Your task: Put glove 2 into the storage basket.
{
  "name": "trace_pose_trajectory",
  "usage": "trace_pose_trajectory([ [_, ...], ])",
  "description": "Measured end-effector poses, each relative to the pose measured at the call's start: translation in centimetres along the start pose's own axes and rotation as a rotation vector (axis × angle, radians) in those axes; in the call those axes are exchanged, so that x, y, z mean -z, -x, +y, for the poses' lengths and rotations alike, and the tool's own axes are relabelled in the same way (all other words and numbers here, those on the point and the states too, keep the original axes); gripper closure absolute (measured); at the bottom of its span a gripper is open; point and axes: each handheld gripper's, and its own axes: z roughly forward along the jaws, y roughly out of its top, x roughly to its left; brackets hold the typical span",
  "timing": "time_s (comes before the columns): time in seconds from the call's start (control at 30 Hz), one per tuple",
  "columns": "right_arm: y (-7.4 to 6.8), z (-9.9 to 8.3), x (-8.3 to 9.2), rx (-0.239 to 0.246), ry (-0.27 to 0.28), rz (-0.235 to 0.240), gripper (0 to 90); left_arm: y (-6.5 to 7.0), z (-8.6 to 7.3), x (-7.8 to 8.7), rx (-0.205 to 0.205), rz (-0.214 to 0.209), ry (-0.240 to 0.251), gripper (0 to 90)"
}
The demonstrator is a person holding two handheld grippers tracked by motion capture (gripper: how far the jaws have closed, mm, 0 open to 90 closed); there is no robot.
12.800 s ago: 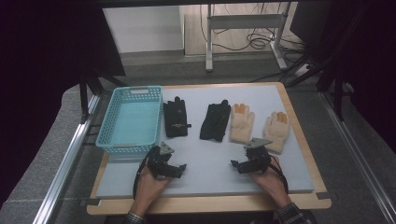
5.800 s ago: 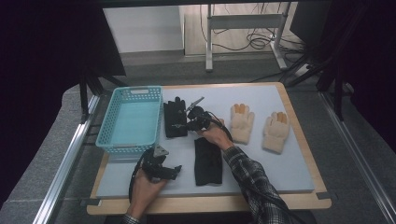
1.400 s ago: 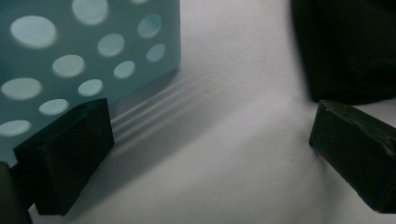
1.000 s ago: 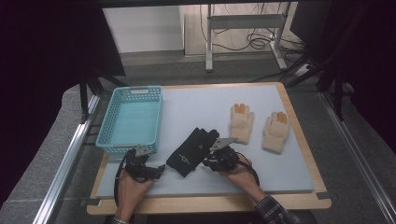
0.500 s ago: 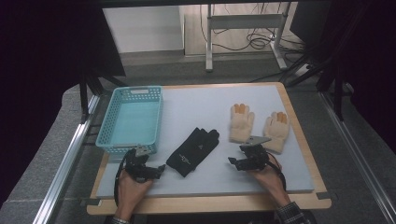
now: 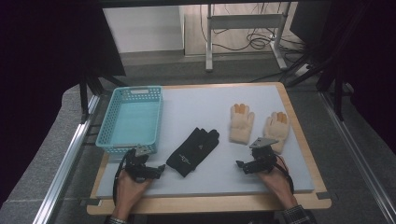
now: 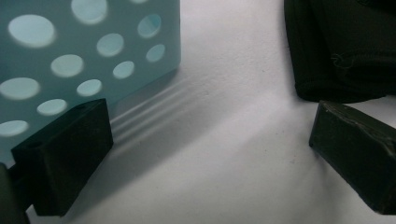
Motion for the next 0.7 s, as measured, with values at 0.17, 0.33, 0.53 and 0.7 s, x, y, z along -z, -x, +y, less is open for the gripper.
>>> trace_pose_trajectory([
  [0.17, 0.0, 0.0, 0.0, -0.009, 0.005, -0.008, 6.7, 0.0, -0.1, 0.2, -0.009, -0.007, 0.005, 1.1],
  [0.33, 0.0, -0.1, 0.0, -0.009, 0.006, -0.009, 6.7, 0.1, -0.2, 0.7, -0.021, -0.044, 0.004, 2.9],
  [0.53, 0.0, -0.1, 0.0, -0.008, 0.006, -0.012, 6.7, 1.2, 0.2, 2.2, -0.029, -0.095, 0.037, 2.8],
  [0.7, 0.0, -0.1, 0.0, -0.009, 0.007, -0.013, 6.7, 2.7, 1.4, 2.9, -0.049, -0.133, 0.043, 2.3],
])
